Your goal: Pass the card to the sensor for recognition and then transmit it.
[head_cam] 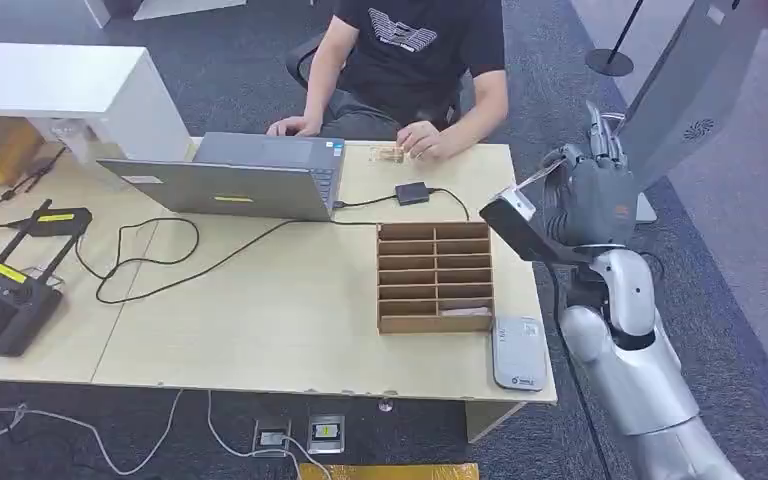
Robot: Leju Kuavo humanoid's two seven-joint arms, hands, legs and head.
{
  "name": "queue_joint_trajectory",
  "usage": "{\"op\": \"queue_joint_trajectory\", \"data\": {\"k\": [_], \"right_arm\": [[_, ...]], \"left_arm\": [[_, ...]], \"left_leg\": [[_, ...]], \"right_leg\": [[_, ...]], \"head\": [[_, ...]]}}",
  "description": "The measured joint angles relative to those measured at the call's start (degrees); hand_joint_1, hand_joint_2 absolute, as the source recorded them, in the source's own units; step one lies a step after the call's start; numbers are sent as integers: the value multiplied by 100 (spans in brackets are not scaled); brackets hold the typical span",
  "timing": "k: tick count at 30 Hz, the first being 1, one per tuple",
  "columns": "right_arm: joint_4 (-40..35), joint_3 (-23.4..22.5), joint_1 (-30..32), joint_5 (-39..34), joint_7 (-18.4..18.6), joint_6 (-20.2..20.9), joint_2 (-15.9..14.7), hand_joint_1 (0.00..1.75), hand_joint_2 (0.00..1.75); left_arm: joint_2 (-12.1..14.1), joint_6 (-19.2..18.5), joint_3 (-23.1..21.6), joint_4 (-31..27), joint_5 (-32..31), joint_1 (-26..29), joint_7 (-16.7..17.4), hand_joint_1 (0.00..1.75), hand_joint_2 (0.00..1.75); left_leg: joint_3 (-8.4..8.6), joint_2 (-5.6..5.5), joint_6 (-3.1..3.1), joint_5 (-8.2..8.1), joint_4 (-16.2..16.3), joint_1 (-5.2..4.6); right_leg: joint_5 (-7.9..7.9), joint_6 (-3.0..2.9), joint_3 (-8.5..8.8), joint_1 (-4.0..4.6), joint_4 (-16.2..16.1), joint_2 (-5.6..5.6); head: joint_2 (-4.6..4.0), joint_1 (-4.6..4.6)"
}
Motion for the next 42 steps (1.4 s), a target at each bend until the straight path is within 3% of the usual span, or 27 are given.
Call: {"op": "queue_joint_trajectory", "data": {"k": [3, 11, 17, 23, 25, 26, 27, 28, 32, 38, 42], "right_arm": [[712, 0, -343, 118, -64, -204, 145, 175, 175], [2384, 22, -1071, -72, -138, -103, 735, 175, 175], [3228, 31, -1398, 40, -79, -127, 1081, 175, 175], [3723, 31, -1584, 110, -57, -197, 1242, 175, 175], [3909, 31, -1634, 125, -57, -271, 1281, 150, 175], [3972, 31, -1640, 136, -53, -310, 1290, 16, 175], [4036, 31, -1643, 158, -46, -355, 1292, 0, 175], [4092, 31, -1643, 190, -44, -400, 1294, 0, 0], [4293, 35, -1635, 223, -64, -708, 1307, 0, 0], [4517, 35, -1634, 225, -230, -827, 1294, 0, 0], [4576, 2, -1744, 108, -444, -881, 1050, 0, 0]], "left_arm": [[-2, -20, -29, 0, -50, -2, 0, 0, 0], [0, -103, -254, 0, -302, -88, 74, 0, 0], [0, -136, -378, 0, -367, -258, 170, 0, 0], [0, -151, -442, 0, -389, -307, 247, 0, 0], [-4, -153, -450, 0, -389, -307, 273, 0, 0], [-4, -153, -455, 0, -389, -307, 288, 0, 0], [-7, -153, -470, 0, -389, -307, 295, 0, 0], [-7, -153, -490, 0, -389, -307, 302, 0, 0], [-20, -153, -542, 0, -374, -315, 308, 0, 0], [-31, -151, -557, 0, -337, -342, 308, 0, 0], [-31, -153, -560, 0, -302, -339, 308, 0, 0]], "left_leg": [[-1, 0, -1, 1, 0, 0], [-4, -3, -2, 2, 1, 2], [-5, -8, -6, 5, 0, 2], [-4, -8, -6, 5, 2, 2], [-4, -8, -6, 5, 2, 2], [-4, -8, -6, 5, 2, 2], [-4, -9, -6, 5, 2, 2], [-4, -9, -6, 5, 2, 2], [-4, -8, -6, 5, 2, 2], [-1, -7, -7, 5, 3, 2], [-2, -8, -6, 5, 6, 1]], "right_leg": [[0, 0, 0, 0, 1, -2], [0, -1, -4, 2, 7, -5], [0, -1, -5, 2, 8, -11], [0, -1, -6, 2, 7, -11], [0, -1, -6, 2, 7, -10], [0, -1, -6, 2, 7, -11], [0, -1, -6, 2, 7, -11], [0, -1, -6, 2, 7, -11], [0, -1, -9, 2, 7, -9], [0, -1, -10, 2, 7, -5], [0, -1, -11, 1, 6, -8]], "head": [[0, 0], [0, 2], [0, 2], [0, 0], [0, 0], [0, 0], [0, 0], [0, 0], [0, 0], [0, 0], [0, -2]]}}
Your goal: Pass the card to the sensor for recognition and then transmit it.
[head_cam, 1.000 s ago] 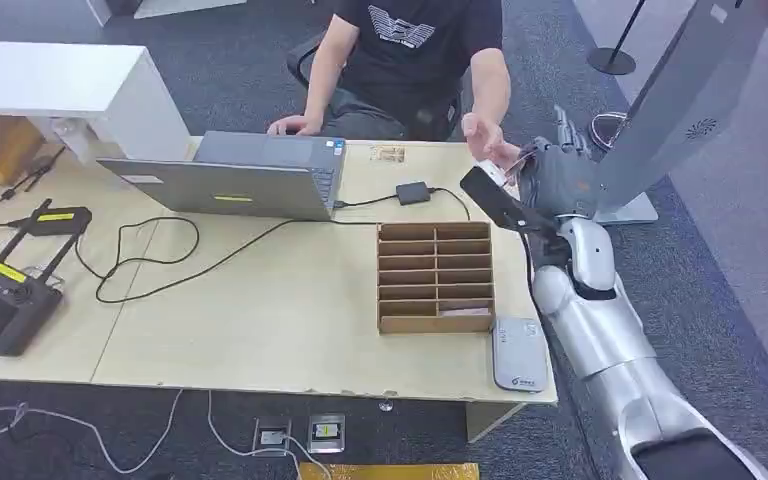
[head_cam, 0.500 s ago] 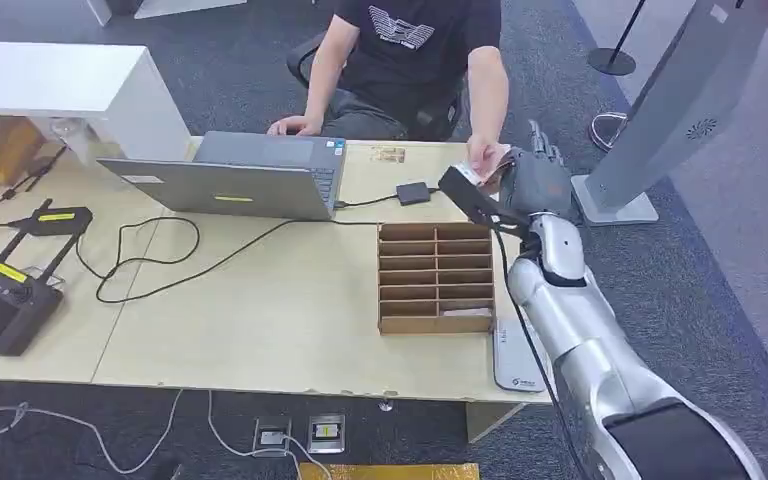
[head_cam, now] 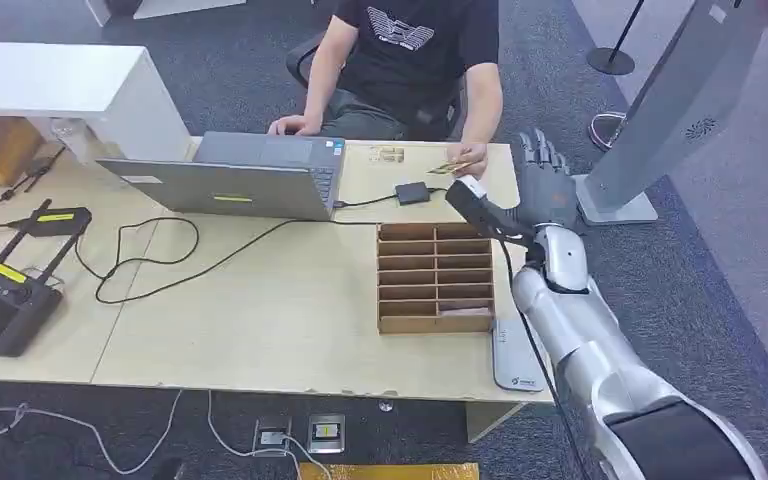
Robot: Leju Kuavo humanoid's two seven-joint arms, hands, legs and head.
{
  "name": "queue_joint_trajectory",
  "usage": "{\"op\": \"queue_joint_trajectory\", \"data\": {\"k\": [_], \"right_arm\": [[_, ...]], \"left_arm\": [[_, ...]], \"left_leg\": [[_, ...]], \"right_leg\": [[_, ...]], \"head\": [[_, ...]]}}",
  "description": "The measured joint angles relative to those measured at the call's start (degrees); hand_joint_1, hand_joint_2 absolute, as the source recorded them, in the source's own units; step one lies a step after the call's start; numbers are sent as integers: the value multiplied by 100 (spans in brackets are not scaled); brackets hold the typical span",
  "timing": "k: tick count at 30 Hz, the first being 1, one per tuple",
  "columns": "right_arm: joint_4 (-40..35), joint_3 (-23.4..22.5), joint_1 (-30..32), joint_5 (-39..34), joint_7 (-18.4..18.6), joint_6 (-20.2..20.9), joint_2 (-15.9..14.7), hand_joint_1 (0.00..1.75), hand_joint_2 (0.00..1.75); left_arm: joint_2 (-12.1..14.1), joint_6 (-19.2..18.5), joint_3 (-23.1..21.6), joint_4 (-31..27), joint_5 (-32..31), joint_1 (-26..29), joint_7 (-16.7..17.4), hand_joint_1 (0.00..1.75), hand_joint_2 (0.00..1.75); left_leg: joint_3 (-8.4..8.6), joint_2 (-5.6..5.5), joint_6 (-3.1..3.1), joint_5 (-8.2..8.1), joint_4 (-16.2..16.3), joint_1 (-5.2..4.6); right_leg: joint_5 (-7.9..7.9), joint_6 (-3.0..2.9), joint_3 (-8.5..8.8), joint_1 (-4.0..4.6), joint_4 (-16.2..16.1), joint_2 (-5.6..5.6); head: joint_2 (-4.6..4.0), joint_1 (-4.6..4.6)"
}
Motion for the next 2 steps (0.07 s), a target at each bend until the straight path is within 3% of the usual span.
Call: {"op": "queue_joint_trajectory", "data": {"k": [2], "right_arm": [[20, -22, -144, -144, -51, 70, -236, 0, 0]], "left_arm": [[0, 0, -2, 0, 22, 10, 0, 0, 0]], "left_leg": [[-3, -9, 0, 0, 0, -1]], "right_leg": [[0, 0, 1, -1, -3, -7]], "head": [[0, 4]]}}
